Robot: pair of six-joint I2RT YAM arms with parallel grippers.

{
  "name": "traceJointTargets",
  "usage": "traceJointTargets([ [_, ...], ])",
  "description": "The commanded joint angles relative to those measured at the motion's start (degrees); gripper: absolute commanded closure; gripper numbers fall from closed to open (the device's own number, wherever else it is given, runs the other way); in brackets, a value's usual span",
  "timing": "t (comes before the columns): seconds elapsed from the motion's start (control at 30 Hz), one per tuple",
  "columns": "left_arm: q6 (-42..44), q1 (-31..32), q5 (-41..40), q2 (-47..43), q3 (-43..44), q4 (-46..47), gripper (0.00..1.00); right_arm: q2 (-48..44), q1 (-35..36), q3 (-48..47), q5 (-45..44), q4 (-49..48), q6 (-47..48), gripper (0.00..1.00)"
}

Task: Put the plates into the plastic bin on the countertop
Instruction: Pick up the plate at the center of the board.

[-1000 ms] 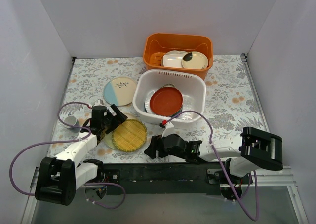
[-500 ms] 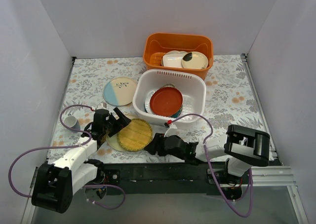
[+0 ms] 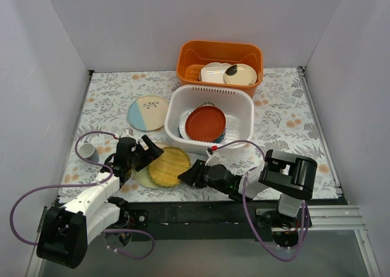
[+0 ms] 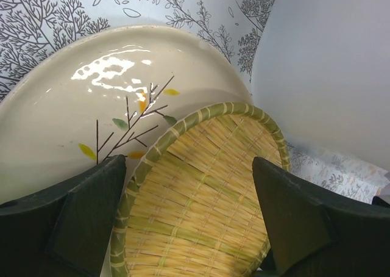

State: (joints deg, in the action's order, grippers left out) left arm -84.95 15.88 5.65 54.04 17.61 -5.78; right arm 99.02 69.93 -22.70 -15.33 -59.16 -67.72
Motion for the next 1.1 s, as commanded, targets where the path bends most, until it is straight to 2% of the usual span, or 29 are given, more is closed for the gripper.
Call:
traceJointTargets([
  [0.0,-0.83,1.08,2.00,-0.43,-1.70,-4.24,0.16,4.42,-3.31,-1.47,2.41,-5.60,-6.19,0.55],
  [0.03,-0.83,1.08,1.91,-0.52,-1.70,-4.33,0.16,5.64,-3.66,-1.04,2.85,-6.49,-6.71,0.59],
  [0.07,-0.92,1.08,1.91,-0.69,-1.70,-4.41,0.16,6.09,-3.84,-0.68,3.46,-7.46,-7.07,0.70],
  [0.13,-0.92,1.08,1.82,-0.69,-1.61,-4.50,0.16,6.97,-4.27,-0.07,4.08,-9.92,-7.68,0.81],
  [0.17,-1.01,1.17,1.56,-0.69,-1.52,-4.59,0.16,6.97,-4.45,0.72,4.43,-10.62,-7.77,0.91],
  [0.27,-1.01,1.17,1.12,-0.60,-1.35,-4.76,0.16,6.36,-4.54,1.78,4.70,-11.68,-8.04,0.99],
  [0.6,-0.92,1.08,-0.99,-3.59,0.85,-6.52,0.15,3.11,-4.63,3.36,4.79,-11.16,-6.63,0.99],
  [0.77,-0.31,1.17,-2.22,-8.07,4.35,-8.28,0.15,1.35,-4.63,5.12,4.96,-11.33,-5.23,0.99],
  [1.07,1.36,1.17,-4.51,-9.04,9.46,-11.09,0.12,-3.31,-4.63,6.79,6.01,-9.40,-1.62,0.99],
])
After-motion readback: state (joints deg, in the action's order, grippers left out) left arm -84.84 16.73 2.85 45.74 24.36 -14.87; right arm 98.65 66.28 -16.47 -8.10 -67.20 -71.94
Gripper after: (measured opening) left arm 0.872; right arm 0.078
